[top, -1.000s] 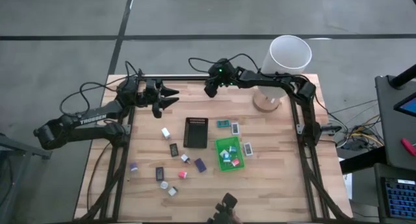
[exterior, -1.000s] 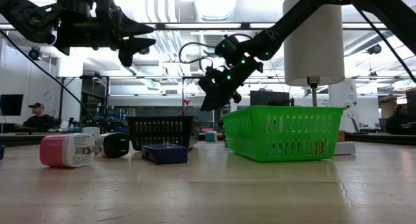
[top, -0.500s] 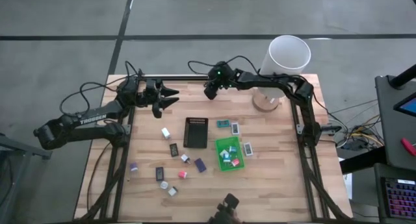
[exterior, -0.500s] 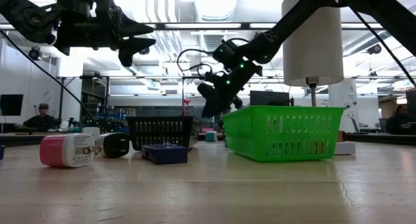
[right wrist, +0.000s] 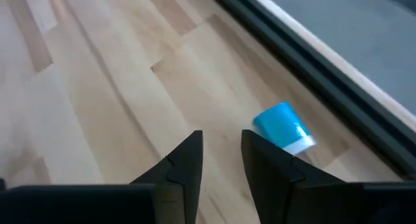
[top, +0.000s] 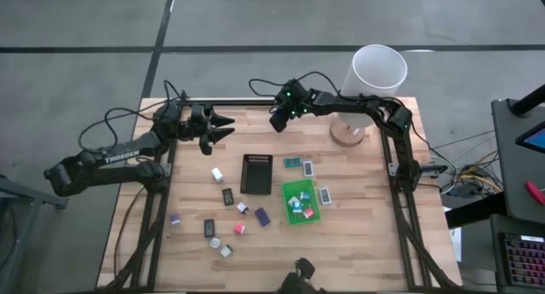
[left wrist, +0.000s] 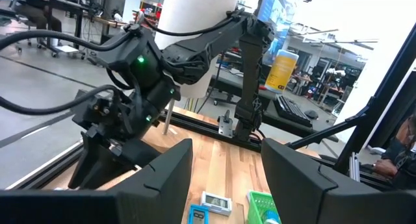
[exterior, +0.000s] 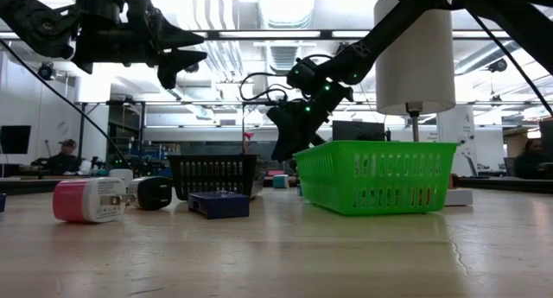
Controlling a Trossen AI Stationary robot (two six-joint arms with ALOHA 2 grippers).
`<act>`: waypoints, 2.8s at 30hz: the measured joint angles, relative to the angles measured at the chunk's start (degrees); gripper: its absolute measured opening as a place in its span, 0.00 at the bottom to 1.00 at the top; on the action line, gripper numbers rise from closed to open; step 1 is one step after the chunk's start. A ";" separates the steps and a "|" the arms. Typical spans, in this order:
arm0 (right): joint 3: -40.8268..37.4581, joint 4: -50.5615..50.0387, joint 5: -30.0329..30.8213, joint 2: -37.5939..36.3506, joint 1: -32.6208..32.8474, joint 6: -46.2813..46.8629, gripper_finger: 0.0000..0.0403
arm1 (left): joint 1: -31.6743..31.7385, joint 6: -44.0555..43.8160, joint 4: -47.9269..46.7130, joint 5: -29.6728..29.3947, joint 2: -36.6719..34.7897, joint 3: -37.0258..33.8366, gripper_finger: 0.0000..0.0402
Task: Pick & Place Office items
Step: Adjust the white lamp
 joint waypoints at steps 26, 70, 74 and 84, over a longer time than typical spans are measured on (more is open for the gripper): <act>-6.07 -10.19 18.61 -7.63 18.63 2.89 0.02 | -0.07 0.00 0.00 0.01 -0.02 0.00 0.47; -27.10 -13.11 33.88 -14.51 8.88 40.17 0.02 | 0.00 0.00 -0.02 0.01 -0.02 -0.02 0.47; -27.10 -14.14 32.96 -14.43 6.99 40.15 0.02 | 0.00 0.00 -0.02 0.01 -0.02 0.00 0.47; -26.97 -20.54 33.96 -13.75 3.92 41.53 0.02 | 0.00 0.00 -0.04 0.00 -0.02 0.00 0.47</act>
